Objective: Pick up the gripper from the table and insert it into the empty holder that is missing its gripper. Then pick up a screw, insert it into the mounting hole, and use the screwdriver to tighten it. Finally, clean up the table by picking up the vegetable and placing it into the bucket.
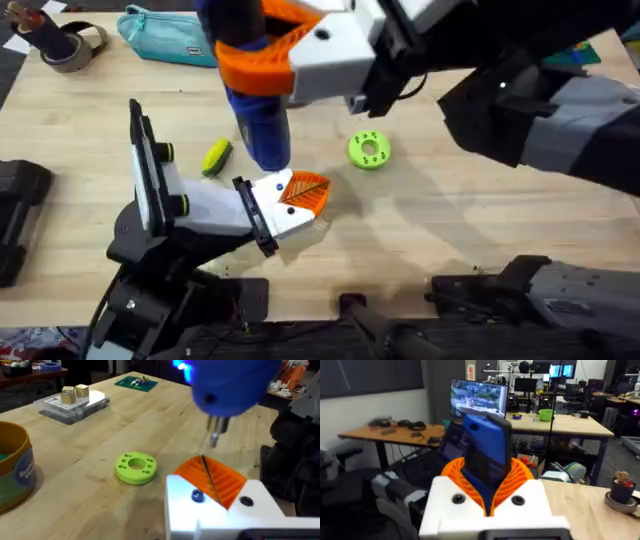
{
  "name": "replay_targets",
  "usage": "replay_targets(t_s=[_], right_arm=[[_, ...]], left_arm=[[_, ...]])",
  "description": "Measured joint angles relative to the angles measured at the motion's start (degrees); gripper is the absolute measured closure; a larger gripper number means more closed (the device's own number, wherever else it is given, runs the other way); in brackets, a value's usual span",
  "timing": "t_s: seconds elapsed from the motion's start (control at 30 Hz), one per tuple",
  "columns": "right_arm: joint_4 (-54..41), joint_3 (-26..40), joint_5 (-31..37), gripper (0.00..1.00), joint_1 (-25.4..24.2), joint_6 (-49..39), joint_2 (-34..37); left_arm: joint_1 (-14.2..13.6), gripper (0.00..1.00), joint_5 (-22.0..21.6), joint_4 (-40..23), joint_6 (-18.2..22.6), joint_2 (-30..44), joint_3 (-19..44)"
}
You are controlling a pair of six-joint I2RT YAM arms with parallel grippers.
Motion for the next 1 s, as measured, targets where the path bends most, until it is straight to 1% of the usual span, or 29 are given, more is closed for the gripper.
replay_targets(t_s=[0.13, 0.3, 0.67, 1.0], right_arm=[[0.3, 0.0, -0.1, 0.968, -1.5, 4.6, 0.0], [2.1, 0.0, 0.0, 0.970, -2.9, 5.7, 0.0], [2.9, 0.0, 0.0, 0.970, -2.4, -2.1, 0.4], [2.8, -1.8, 0.0, 0.970, -2.1, -5.7, 0.4]], left_arm=[[0.0, 0.989, 0.0, 0.0, 0.0, 0.0, 0.0], [0.0, 0.989, 0.0, 0.0, 0.0, 0.0, 0.0], [0.0, 0.989, 0.0, 0.0, 0.0, 0.0, 0.0], [0.0, 0.989, 0.0, 0.0, 0.0, 0.0, 0.0]])
